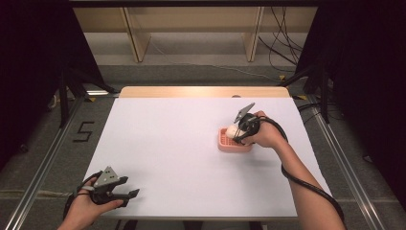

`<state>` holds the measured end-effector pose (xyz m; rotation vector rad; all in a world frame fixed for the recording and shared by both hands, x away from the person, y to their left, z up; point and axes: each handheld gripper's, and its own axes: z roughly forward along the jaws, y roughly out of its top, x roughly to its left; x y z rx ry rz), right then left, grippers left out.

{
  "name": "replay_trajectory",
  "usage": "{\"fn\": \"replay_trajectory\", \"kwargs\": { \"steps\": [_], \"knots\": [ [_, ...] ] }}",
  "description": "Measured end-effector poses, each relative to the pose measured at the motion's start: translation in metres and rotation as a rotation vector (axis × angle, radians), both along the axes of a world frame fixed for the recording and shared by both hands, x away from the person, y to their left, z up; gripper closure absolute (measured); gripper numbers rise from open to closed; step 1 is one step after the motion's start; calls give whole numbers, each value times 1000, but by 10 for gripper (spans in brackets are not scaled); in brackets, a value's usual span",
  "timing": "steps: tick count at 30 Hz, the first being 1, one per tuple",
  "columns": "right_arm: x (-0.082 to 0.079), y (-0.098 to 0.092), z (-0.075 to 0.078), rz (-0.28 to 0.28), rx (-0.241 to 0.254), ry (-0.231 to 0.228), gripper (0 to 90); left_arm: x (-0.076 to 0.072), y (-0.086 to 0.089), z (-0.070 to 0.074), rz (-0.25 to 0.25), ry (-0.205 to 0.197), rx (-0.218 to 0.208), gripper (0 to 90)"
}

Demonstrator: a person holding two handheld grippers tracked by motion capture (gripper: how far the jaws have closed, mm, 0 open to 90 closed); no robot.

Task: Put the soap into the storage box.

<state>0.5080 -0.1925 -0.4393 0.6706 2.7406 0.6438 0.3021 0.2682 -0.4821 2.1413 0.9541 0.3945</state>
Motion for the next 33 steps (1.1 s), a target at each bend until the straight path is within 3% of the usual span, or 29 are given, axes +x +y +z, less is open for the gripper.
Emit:
{"fn": "replay_trajectory", "kwargs": {
  "steps": [4, 5, 6, 7, 8, 12, 14, 15, 16, 17, 20, 22, 25, 26, 27, 29, 30, 32, 33],
  "knots": [
    [0, -1, 3, -4, 42, -5, 407, 0, 0, 0, -3, -1, 4, 345],
    [-2, -1, 6, -36, 52, -4, 395, 0, 0, 0, -6, -2, 5, 345],
    [-1, -1, 7, -17, 55, -10, 391, 1, 2, 2, -24, -1, 37, 345],
    [-3, -2, 10, -33, 61, -18, 390, 1, 3, 2, -30, 1, 44, 345],
    [-4, -2, 10, -31, 83, -32, 390, 0, 0, 1, -7, -2, 6, 345],
    [-16, -6, 14, -82, 152, -56, 410, 0, 0, 0, 1, -8, 0, 345],
    [-27, -8, 14, -170, 184, -78, 444, 1, 1, 1, -5, -7, 8, 345],
    [-31, -10, 13, -175, 211, -90, 454, 1, 3, 2, -26, -2, 41, 345],
    [-36, -11, 12, -193, 223, -91, 465, 0, 0, 0, -4, -6, -1, 345],
    [-43, -13, 11, -221, 246, -92, 474, -1, -1, 0, 7, 8, -13, 345],
    [-60, -18, 9, -270, 258, -91, 521, -1, -1, 0, 10, 9, -13, 346],
    [-75, -21, 5, -314, 300, -80, 543, 1, 0, 0, -2, -10, -2, 346],
    [-87, -24, 1, -327, 322, -84, 571, 1, 0, 0, 4, -12, -5, 347],
    [-103, -27, -6, -342, 354, -82, 606, 1, 0, 0, 3, -8, -3, 348],
    [-107, -28, -8, -341, 361, -88, 611, 1, 2, 2, -17, -6, 33, 349],
    [-114, -30, -12, -339, 349, -71, 612, 0, 0, 1, -9, 9, 21, 349],
    [-119, -30, -13, -352, 346, -46, 620, -1, -3, 0, 13, 6, -10, 350],
    [-122, -33, -17, -339, 342, -43, 629, 0, -2, 1, -12, -10, -2, 352],
    [-124, -33, -18, -352, 348, -20, 635, 0, -2, 2, -15, -10, 10, 352]
  ]
}}
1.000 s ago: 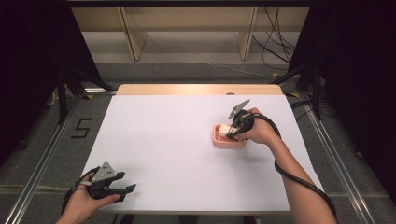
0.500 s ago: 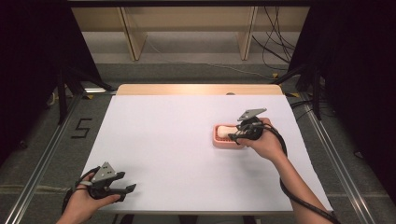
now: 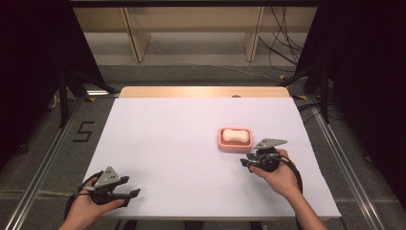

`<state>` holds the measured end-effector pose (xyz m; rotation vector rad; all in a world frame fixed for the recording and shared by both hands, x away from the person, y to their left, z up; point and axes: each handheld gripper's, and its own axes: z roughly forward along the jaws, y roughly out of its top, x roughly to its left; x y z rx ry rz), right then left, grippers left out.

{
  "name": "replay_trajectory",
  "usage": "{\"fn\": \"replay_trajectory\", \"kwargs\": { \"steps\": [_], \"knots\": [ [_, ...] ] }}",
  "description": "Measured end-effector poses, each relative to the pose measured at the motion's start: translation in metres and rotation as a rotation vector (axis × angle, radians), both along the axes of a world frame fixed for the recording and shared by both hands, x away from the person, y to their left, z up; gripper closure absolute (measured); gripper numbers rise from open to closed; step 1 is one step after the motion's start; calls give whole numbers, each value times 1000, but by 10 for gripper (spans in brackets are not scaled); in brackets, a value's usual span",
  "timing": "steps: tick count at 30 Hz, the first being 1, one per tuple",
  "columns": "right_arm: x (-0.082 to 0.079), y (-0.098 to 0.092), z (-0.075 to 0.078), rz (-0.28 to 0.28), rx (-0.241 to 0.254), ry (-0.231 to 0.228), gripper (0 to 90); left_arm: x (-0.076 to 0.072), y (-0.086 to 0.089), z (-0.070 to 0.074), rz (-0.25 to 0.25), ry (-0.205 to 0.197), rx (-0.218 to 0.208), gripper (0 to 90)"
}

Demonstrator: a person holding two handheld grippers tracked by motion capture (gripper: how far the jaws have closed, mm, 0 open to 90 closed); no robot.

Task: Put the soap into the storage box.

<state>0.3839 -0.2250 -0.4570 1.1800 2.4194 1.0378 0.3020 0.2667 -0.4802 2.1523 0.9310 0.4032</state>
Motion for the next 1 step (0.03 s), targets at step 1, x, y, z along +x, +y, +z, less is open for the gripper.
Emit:
{"fn": "replay_trajectory", "kwargs": {
  "steps": [1],
  "knots": [
    [0, -1, -2, 10, -13, -9, 641, 0, 0, 0, 0, 0, 0, 353]
  ]
}}
